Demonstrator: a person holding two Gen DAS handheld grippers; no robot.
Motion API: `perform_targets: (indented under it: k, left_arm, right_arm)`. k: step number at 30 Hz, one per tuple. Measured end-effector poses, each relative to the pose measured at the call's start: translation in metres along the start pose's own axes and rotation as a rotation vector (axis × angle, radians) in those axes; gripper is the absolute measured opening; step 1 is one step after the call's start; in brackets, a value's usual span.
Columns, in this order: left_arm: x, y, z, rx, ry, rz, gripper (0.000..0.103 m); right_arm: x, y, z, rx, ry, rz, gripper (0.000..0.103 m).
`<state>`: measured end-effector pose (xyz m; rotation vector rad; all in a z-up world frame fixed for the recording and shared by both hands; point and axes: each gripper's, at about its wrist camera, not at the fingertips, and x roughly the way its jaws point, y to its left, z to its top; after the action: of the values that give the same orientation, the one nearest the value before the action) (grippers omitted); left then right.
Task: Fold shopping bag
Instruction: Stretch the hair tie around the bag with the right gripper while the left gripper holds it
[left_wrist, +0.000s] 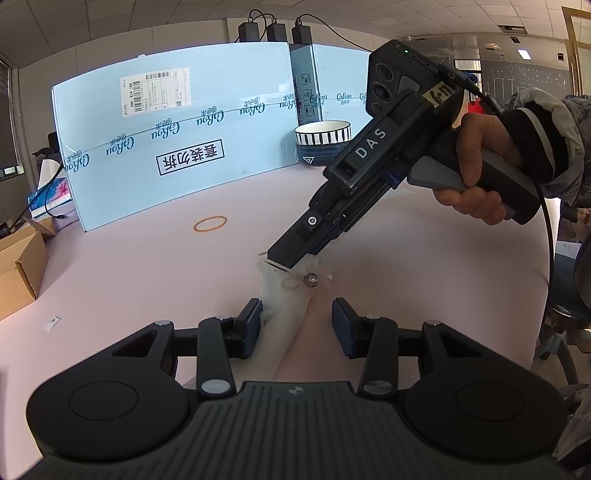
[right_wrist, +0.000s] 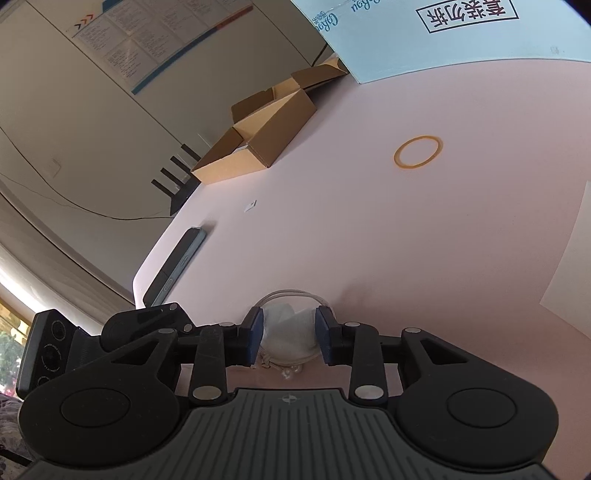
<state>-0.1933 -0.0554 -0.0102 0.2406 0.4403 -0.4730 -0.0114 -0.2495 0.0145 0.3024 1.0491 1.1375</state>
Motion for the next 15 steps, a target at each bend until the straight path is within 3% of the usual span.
perform_targets:
  k: [4, 11, 15]
  left_arm:
    - [0.000, 0.000, 0.000, 0.000, 0.000, 0.000, 0.038]
    - [0.001, 0.000, 0.000, 0.000, -0.001, 0.001, 0.038]
    - [0.002, 0.000, 0.001, 0.000, -0.001, 0.001, 0.038]
  right_arm:
    - [0.000, 0.005, -0.005, -0.036, -0.007, -0.011, 0.031]
    - [0.004, 0.035, -0.020, -0.280, -0.006, -0.122, 0.031]
    - [0.007, 0.042, -0.026, -0.341, -0.010, -0.157, 0.032]
